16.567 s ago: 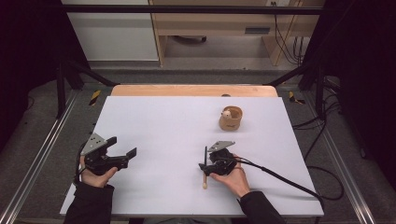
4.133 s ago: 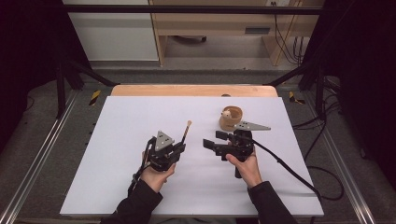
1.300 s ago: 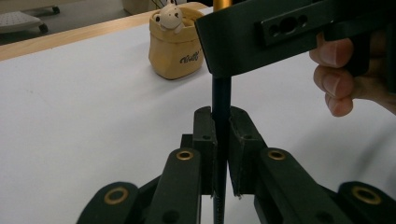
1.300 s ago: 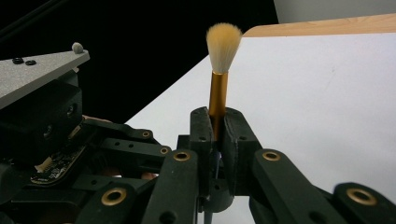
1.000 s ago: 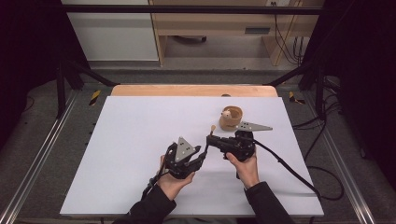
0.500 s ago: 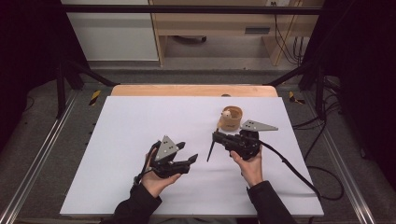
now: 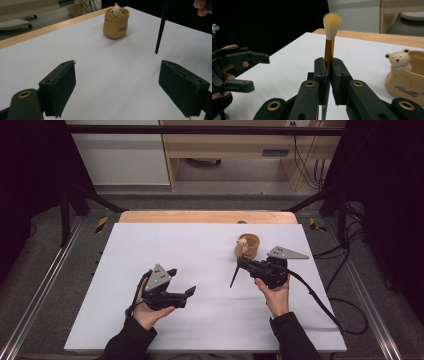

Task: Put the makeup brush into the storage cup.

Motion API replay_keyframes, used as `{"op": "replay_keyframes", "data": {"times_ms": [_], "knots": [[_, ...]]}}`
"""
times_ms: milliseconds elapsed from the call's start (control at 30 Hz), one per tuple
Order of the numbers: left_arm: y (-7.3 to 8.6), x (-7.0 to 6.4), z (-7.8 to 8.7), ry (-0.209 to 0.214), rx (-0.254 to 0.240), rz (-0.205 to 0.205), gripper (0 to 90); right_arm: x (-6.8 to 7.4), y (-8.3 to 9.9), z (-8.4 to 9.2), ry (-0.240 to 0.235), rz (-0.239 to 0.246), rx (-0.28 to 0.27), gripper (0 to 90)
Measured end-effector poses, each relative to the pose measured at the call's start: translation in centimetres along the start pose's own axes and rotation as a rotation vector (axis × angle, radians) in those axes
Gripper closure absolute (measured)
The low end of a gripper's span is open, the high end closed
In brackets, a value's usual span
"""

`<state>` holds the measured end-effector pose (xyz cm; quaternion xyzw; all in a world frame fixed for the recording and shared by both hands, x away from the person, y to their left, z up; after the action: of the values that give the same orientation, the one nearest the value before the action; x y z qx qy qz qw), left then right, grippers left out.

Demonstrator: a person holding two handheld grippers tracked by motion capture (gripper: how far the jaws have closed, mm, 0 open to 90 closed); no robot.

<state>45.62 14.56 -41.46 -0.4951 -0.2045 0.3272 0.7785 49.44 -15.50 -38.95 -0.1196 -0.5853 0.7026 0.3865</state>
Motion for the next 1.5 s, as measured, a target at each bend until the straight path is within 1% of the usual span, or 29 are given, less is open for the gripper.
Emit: {"op": "replay_keyframes", "data": {"times_ms": [167, 233, 300, 433, 567, 633, 733, 833, 867, 900, 967, 1033, 1067, 1133, 1267, 1333, 1433, 1500], "knots": [[0.5, 1.3, 1.1, -0.023, -0.014, 0.031, 11.6, -0.3, -0.1, 0.4, 0.026, 0.018, -0.001, 83.7], [0.8, 1.8, 1.4, -0.031, -0.010, 0.037, 11.4, -0.5, -0.2, 0.5, 0.034, 0.021, -0.002, 83.7], [1.2, 2.3, 1.7, -0.050, -0.006, 0.038, 11.1, -0.6, -0.2, 0.6, 0.044, 0.024, -0.004, 83.7], [2.0, 3.3, 2.3, -0.072, -0.005, 0.062, 10.5, -0.8, -0.3, 0.8, 0.051, 0.025, -0.009, 83.7], [2.4, 4.1, 3.0, -0.078, -0.017, 0.077, 9.3, -1.1, -0.4, 1.0, 0.074, 0.034, -0.005, 83.7], [2.7, 4.4, 3.4, -0.088, -0.016, 0.071, 8.9, -1.3, -0.4, 1.2, 0.082, 0.033, -0.010, 83.7], [3.1, 5.0, 3.9, -0.103, -0.025, 0.093, 8.7, -1.7, -0.5, 1.4, 0.098, 0.038, -0.013, 83.7], [3.3, 5.5, 4.4, -0.106, -0.030, 0.101, 8.0, -1.9, -0.7, 1.5, 0.103, 0.039, -0.021, 83.7], [3.4, 5.6, 4.5, -0.107, -0.029, 0.100, 7.9, -1.9, -0.7, 1.6, 0.108, 0.034, -0.019, 83.7], [3.5, 5.8, 4.7, -0.111, -0.027, 0.096, 7.6, -2.0, -0.8, 1.6, 0.108, 0.041, -0.021, 83.7], [3.5, 6.0, 4.8, -0.121, -0.034, 0.100, 7.6, -2.1, -0.9, 1.7, 0.110, 0.044, -0.026, 83.7], [3.5, 6.3, 5.0, -0.123, -0.036, 0.095, 7.5, -2.2, -1.0, 1.7, 0.111, 0.041, -0.031, 83.7], [3.5, 6.3, 5.1, -0.121, -0.036, 0.092, 7.5, -2.2, -1.1, 1.7, 0.112, 0.038, -0.029, 83.7], [3.6, 6.6, 5.3, -0.125, -0.029, 0.080, 7.2, -2.3, -1.2, 1.7, 0.121, 0.047, -0.030, 83.7], [3.9, 6.9, 5.8, -0.127, -0.041, 0.085, 7.2, -2.6, -1.6, 1.7, 0.133, 0.052, -0.030, 83.7], [4.1, 7.0, 5.9, -0.128, -0.039, 0.076, 7.4, -2.8, -1.8, 1.7, 0.140, 0.056, -0.032, 83.7], [4.3, 7.1, 6.0, -0.126, -0.039, 0.075, 7.5, -2.9, -2.3, 1.6, 0.155, 0.057, -0.035, 83.7], [4.4, 7.2, 6.0, -0.129, -0.044, 0.082, 7.5, -3.0, -2.7, 1.5, 0.160, 0.058, -0.040, 83.7]]}}
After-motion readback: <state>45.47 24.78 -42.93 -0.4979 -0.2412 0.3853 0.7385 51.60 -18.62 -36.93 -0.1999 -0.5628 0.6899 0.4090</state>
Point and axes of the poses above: each handheld gripper's, and its own axes: z roughly backward along the jaws, y roughly out of its underside, x roughly to its left, the point moved 3 cm from there along -z, roughly forward along the jaws
